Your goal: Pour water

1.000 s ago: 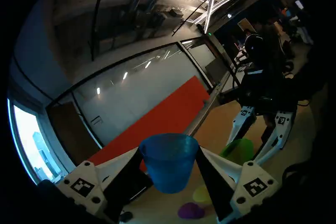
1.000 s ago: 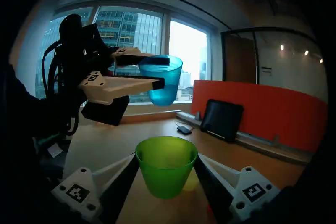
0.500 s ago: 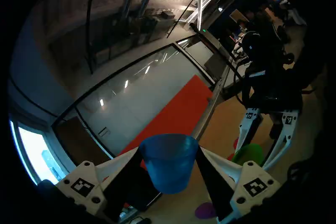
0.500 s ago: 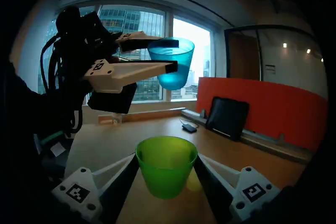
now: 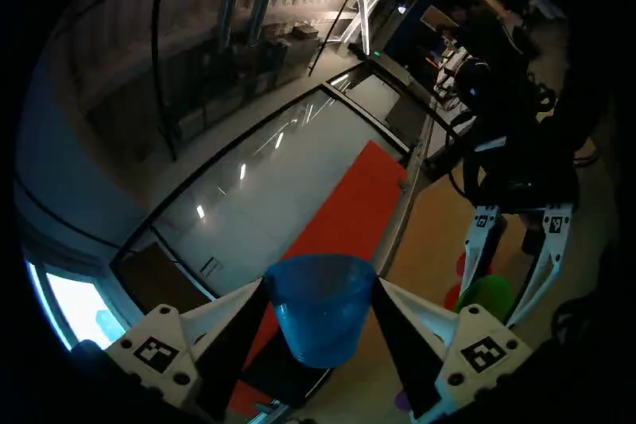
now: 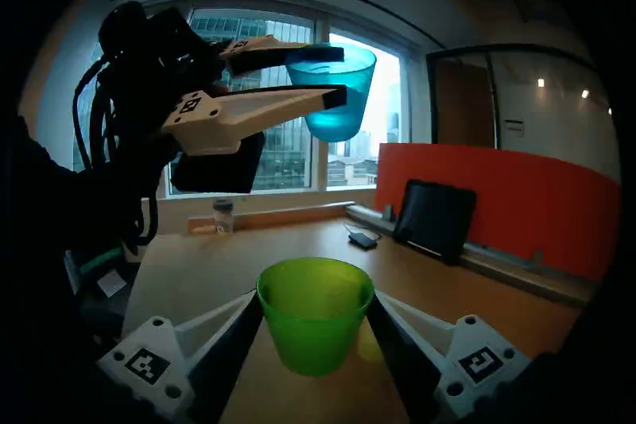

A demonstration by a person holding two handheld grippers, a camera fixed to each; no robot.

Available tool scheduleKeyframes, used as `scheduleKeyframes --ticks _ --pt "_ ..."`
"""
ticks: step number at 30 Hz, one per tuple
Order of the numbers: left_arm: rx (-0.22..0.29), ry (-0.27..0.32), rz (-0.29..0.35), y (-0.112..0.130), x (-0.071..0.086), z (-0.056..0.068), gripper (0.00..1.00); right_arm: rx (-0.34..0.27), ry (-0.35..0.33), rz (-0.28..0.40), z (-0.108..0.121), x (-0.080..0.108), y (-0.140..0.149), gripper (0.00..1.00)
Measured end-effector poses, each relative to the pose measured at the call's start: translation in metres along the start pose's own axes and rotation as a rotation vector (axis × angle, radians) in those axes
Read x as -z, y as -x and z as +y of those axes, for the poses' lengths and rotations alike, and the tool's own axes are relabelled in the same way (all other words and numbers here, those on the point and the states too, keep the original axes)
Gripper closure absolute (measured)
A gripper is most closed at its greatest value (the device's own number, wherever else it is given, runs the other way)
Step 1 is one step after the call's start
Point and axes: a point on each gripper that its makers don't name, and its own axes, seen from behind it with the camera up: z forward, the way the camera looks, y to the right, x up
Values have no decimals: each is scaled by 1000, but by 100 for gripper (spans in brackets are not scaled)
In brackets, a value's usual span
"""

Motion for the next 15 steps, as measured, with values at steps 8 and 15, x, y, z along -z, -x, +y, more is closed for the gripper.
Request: scheduleKeyframes --ticks 8,15 --pt "-59 -8 2 -5 -2 -3 12 0 0 2 0 -2 -1 10" --pt "-99 -6 2 -9 -3 -3 12 1 4 6 1 -2 -3 10"
